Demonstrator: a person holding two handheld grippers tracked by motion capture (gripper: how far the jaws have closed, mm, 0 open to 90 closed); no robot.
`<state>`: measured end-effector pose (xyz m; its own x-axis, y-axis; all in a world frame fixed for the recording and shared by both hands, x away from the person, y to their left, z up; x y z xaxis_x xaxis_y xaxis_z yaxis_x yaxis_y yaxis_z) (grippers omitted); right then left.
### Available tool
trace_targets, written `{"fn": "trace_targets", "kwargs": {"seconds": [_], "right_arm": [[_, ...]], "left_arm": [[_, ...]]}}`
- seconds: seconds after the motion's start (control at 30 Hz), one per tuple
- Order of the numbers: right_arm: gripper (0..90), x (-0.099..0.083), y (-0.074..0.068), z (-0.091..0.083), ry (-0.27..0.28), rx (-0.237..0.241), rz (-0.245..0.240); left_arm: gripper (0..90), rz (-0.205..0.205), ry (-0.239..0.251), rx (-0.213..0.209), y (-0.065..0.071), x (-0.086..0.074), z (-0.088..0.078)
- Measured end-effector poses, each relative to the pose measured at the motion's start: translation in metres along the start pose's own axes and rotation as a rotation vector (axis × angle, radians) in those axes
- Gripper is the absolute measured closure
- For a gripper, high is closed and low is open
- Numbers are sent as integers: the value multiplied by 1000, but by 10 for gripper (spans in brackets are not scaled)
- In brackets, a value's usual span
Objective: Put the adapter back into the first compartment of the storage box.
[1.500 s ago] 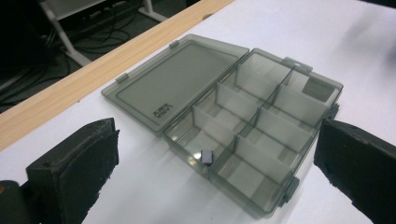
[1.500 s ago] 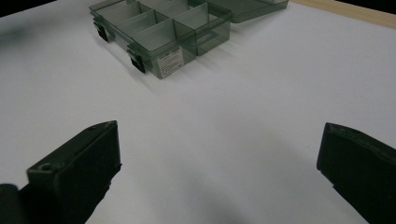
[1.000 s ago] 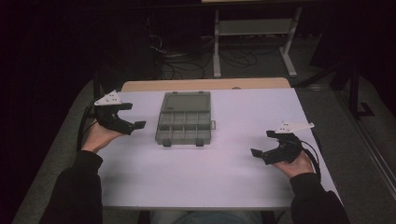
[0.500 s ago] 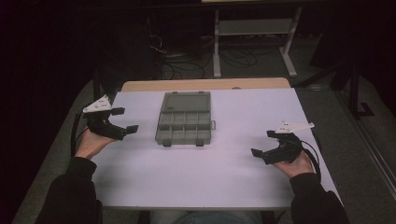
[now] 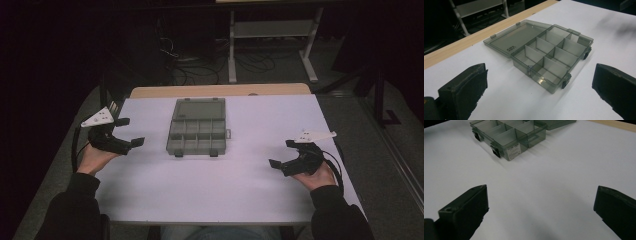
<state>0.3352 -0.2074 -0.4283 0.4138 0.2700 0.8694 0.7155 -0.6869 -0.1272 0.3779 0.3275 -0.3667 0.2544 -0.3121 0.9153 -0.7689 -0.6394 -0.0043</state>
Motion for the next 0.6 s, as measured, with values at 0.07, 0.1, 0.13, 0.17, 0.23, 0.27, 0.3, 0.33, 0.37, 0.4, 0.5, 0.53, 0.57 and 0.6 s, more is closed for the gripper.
{"fn": "trace_targets", "kwargs": {"seconds": [0.07,0.1,0.13,0.17,0.23,0.27,0.3,0.33,0.37,0.4,0.5,0.53,0.57,0.6], "right_arm": [[0,0,0,0,1,0,0],[0,0,0,0,0,0,1],[0,0,0,0,-1,-1,1],[0,0,0,0,-1,-1,2],[0,0,0,0,-2,-1,2],[0,0,0,0,-2,-1,2],[0,0,0,0,-2,-1,2],[0,0,0,0,-2,-1,1],[0,0,0,0,-2,-1,2],[0,-1,0,0,-1,-2,2],[0,-1,0,0,0,-2,2],[0,-1,0,0,1,-2,1],[0,-1,0,0,1,-2,1],[0,-1,0,0,1,-2,1]], "left_arm": [[0,0,9,0,0,-1,-2],[0,-1,14,0,1,-2,-4],[0,-2,20,1,1,-3,-5],[0,-1,25,3,2,-4,-6],[0,1,34,4,3,-6,-8],[0,2,32,4,3,-7,-9],[0,3,36,5,4,-8,-10],[0,-1,41,6,4,-9,-12],[0,-6,48,7,4,-11,-13],[0,-7,52,10,4,-12,-14],[0,-17,70,20,3,-17,-18],[0,-23,75,26,2,-19,-20],[0,-23,79,29,2,-20,-20],[0,-27,84,36,1,-23,-21]]}}
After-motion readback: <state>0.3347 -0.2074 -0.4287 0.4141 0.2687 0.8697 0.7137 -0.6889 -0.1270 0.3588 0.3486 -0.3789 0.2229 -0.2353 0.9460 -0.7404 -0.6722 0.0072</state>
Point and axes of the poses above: each handheld gripper's, and its own axes: z roughly forward along the jaws, x roughly out of its top, y roughly to its right, the point moved 3 cm from there along z, roughly forward along the jaws, and after that the axes turned 5 degrees about y, right-handed, at the moved point
